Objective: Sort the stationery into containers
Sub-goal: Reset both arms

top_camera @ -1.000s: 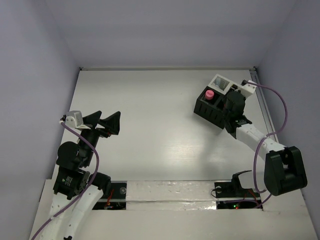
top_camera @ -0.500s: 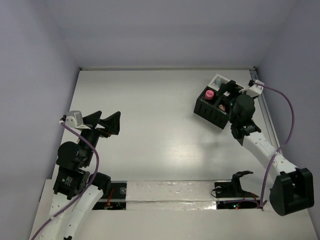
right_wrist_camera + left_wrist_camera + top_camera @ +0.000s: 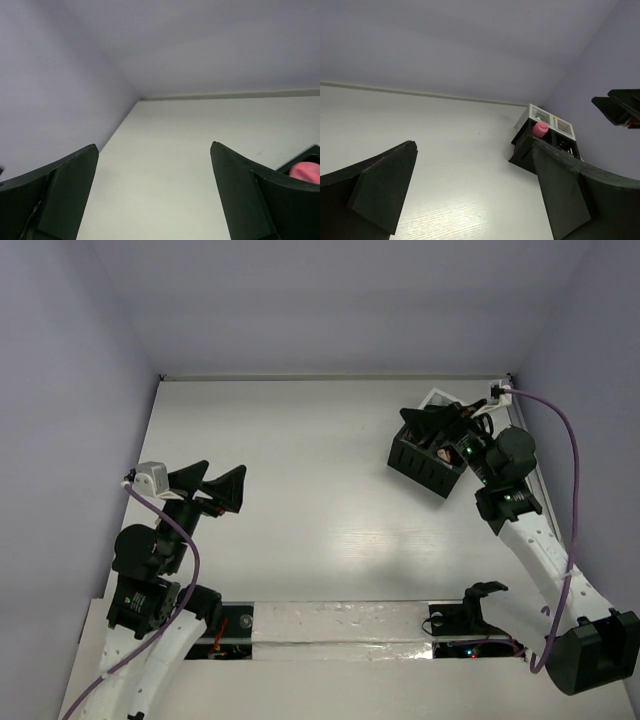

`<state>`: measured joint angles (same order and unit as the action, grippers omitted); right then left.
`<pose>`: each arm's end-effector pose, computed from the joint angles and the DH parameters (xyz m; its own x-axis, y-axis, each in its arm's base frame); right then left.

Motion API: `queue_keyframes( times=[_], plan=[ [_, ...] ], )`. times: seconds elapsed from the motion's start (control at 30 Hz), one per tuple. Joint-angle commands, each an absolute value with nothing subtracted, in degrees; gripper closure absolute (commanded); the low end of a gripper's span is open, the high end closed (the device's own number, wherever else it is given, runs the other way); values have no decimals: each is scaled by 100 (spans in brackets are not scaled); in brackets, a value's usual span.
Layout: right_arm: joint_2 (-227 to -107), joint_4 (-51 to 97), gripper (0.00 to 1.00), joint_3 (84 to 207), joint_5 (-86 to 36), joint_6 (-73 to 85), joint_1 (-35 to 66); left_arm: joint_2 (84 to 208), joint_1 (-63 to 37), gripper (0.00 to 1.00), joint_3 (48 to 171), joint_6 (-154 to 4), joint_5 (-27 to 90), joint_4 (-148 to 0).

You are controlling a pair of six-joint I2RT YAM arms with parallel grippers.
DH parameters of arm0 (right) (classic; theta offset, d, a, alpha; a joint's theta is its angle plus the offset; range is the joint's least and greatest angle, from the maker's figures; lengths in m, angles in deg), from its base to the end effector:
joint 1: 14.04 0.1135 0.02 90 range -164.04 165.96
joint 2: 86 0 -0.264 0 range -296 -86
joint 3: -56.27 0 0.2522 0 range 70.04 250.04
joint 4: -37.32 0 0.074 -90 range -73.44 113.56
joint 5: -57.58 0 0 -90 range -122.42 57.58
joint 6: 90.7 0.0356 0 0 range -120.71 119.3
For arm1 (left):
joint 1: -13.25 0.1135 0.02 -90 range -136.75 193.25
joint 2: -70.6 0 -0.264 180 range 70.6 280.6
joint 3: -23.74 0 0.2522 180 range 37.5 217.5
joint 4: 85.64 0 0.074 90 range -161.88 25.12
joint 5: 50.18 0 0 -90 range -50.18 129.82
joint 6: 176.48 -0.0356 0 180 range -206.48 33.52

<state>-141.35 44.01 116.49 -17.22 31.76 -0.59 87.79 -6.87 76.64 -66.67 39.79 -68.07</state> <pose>0.2189 0.0620 0.3738 -0.0901 0.5110 -0.8549 -0.5048 0.7165 0.4815 0.0720 -0.0264 0.3729 0.1583 -0.4189 -0.8941 0.4231 0.8470 -0.3219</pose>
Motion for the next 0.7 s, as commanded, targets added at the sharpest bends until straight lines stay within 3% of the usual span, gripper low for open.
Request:
queue_keyframes(
  times=[0.0, 0.37, 0.5, 0.67],
  plan=[
    [-13927, 4404, 0, 12057, -63, 3463, -77, 8686, -643, 1, 7600, -6784, 3508, -7390],
    [-12056, 3798, 0, 12145, -657, 2875, -77, 8343, -591, 1, 7547, -6671, 3472, -7794],
    [-11773, 3464, 0, 11952, -1193, 2716, -77, 8439, -591, 1, 7678, -6644, 3498, -7777],
    [-11851, 3472, 0, 11706, -1036, 2795, -77, 8694, -591, 1, 7819, -6626, 3446, -7654]
  ],
)
